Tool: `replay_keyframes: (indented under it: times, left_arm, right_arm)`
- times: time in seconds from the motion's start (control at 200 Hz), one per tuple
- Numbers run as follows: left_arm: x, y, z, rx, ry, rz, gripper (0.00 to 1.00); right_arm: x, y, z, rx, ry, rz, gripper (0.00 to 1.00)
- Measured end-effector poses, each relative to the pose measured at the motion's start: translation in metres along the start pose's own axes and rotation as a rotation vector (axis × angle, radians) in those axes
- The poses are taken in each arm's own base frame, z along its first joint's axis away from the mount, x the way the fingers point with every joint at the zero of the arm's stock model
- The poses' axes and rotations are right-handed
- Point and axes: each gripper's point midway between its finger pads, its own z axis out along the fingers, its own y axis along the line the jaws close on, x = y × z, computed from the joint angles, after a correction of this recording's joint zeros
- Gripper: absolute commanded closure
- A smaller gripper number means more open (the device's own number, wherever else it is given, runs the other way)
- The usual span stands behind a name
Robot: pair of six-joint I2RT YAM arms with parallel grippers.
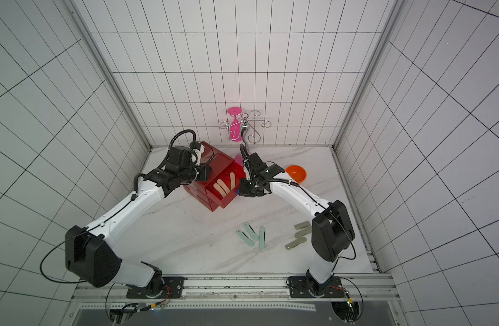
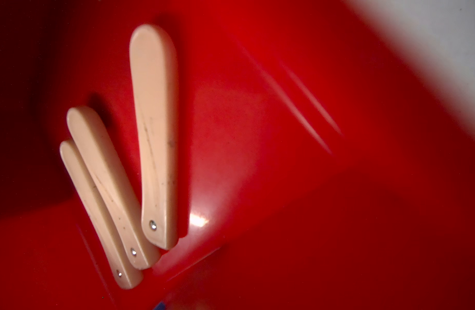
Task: Place the fruit knives into the drawer by color
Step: Close the drawer in the storage box.
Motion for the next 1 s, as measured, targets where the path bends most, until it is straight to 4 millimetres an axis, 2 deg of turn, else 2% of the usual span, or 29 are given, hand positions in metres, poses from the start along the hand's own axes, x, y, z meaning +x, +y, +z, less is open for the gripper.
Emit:
replay_keyframes:
  times: [0.2, 0.365, 0.705, 1.0]
  left_arm:
    - [0.000, 0.001, 0.000, -0.001, -0.001, -0.001, 1.00]
    - [-0.001, 0.000, 0.001, 0.000, -0.002, 0.000, 1.00]
    - [-0.001, 0.000, 0.002, -0.001, -0.001, 0.000, 1.00]
    - [-0.001, 0.000, 0.002, -0.001, 0.000, 0.000, 1.00]
  right_arm:
    - [0.000, 0.002, 0.000, -0.009, 0.003, -0.009, 1.00]
    - [-0.008, 0.016, 0.001, -0.065, -0.022, -0.042, 1.00]
    - [-0.016, 0.022, -0.001, -0.088, -0.052, -0.081, 1.00]
    - [-0.043, 0.046, -0.005, -0.171, -0.140, -0.115, 1.00]
